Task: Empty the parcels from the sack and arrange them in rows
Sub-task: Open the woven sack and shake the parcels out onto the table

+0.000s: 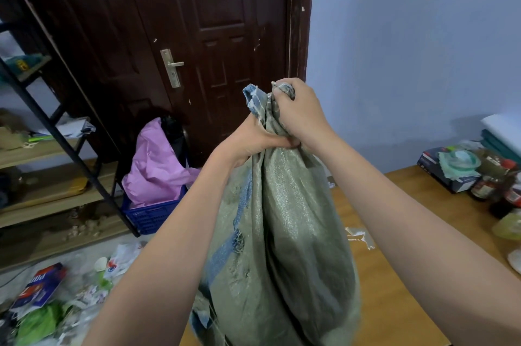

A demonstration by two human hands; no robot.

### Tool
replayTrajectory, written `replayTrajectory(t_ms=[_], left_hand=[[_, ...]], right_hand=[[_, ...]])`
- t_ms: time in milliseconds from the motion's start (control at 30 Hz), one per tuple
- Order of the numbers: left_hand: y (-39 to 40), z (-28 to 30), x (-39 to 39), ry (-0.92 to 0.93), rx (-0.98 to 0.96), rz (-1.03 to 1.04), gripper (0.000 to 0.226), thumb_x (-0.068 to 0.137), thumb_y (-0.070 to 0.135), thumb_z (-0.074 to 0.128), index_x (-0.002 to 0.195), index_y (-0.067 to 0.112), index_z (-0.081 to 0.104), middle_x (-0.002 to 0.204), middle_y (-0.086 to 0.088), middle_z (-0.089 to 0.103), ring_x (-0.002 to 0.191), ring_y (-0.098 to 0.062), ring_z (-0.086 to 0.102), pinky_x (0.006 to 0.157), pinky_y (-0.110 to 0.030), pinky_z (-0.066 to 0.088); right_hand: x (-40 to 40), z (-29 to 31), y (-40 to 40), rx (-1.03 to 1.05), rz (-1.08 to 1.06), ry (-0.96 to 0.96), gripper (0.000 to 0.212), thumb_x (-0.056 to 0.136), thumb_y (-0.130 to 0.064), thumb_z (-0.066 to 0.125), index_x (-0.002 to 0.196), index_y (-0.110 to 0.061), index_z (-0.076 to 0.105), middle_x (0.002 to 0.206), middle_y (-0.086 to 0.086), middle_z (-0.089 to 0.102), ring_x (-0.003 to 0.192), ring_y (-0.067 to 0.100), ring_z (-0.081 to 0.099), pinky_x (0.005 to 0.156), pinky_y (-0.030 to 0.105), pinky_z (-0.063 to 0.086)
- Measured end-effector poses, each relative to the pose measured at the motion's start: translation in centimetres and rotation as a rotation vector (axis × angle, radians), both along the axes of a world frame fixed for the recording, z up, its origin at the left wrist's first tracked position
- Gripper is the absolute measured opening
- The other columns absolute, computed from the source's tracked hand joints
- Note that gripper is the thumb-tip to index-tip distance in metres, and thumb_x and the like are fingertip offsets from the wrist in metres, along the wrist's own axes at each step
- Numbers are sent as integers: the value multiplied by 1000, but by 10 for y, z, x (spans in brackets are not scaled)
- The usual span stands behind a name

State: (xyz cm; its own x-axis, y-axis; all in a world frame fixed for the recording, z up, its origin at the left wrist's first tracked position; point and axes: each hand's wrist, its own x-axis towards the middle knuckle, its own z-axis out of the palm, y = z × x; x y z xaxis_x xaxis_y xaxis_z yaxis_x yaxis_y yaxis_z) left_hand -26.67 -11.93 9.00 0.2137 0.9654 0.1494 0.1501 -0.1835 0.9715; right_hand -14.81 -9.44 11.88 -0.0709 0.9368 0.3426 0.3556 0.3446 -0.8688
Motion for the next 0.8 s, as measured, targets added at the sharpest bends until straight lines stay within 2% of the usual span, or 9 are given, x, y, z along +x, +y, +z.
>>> replayTrajectory(t_ms=[133, 233, 367, 433, 500, 567, 667, 733, 800], left_hand=[[5, -9, 1, -33, 26, 107, 51, 67, -9, 80, 114, 3, 63, 102, -11, 73, 98, -20, 71, 84, -30, 57], [6, -19, -3, -43, 9, 232, 46, 69, -12, 75, 109, 6, 64, 99, -10, 73, 91, -17, 72, 77, -27, 58], [8, -31, -8, -139, -43, 308, 39, 72, -13, 70, 107, 3, 65, 100, -16, 72, 92, -26, 72, 81, -38, 60], [10, -34, -7, -182, -72, 327, 35, 73, -13, 68, 104, 2, 66, 95, -16, 73, 91, -30, 72, 79, -40, 60], [12, -34, -3, -194, -96, 354, 33, 73, -13, 66, 103, 3, 67, 93, -14, 74, 91, -30, 72, 81, -42, 60], [13, -33, 4, -199, -105, 372, 34, 74, -12, 67, 105, 4, 67, 96, -14, 73, 91, -27, 72, 85, -44, 59], [10, -31, 11, -209, -71, 333, 41, 77, -11, 67, 115, 5, 64, 104, -16, 72, 97, -25, 71, 87, -42, 58], [7, -30, 10, -220, -57, 227, 47, 79, -10, 68, 122, 5, 60, 111, -18, 70, 103, -24, 70, 89, -39, 57], [4, -31, 0, -224, -85, 87, 49, 81, -6, 71, 127, 4, 57, 119, -19, 67, 111, -26, 66, 95, -38, 54]], right_hand=[[5, 6, -6, -49, 107, -64, 32, 95, -37, 51, 123, -26, 62, 105, -18, 62, 102, 3, 57, 94, 26, 45], [20, 12, -7, -79, 205, -180, 44, 96, -40, 51, 138, -27, 54, 131, -10, 59, 117, 6, 54, 105, 30, 42], [38, -4, -6, -182, 222, -229, 84, 83, -60, 63, 152, -34, 23, 130, -3, 53, 110, 8, 55, 97, 32, 45], [42, -24, -4, -283, 257, -336, 120, 66, -71, 73, 155, -32, 2, 147, 3, 38, 130, 19, 45, 106, 38, 41], [40, -44, -6, -372, 345, -442, 141, 61, -66, 80, 154, -23, -16, 155, 1, 31, 139, 20, 37, 111, 33, 34], [34, -62, -10, -417, 391, -393, 144, 64, -52, 86, 152, -21, -24, 145, -8, 38, 132, 11, 44, 104, 22, 37], [23, -77, -12, -384, 369, -176, 122, 69, -20, 89, 152, -19, -1, 128, -16, 44, 110, -4, 50, 80, 3, 43], [19, -82, -8, -348, 309, -134, 100, 67, -13, 85, 145, -17, 24, 121, -11, 53, 106, -2, 55, 77, 8, 48], [19, -88, -4, -332, 254, -140, 80, 63, -20, 81, 134, -22, 44, 116, -8, 62, 106, 8, 62, 86, 24, 54]])
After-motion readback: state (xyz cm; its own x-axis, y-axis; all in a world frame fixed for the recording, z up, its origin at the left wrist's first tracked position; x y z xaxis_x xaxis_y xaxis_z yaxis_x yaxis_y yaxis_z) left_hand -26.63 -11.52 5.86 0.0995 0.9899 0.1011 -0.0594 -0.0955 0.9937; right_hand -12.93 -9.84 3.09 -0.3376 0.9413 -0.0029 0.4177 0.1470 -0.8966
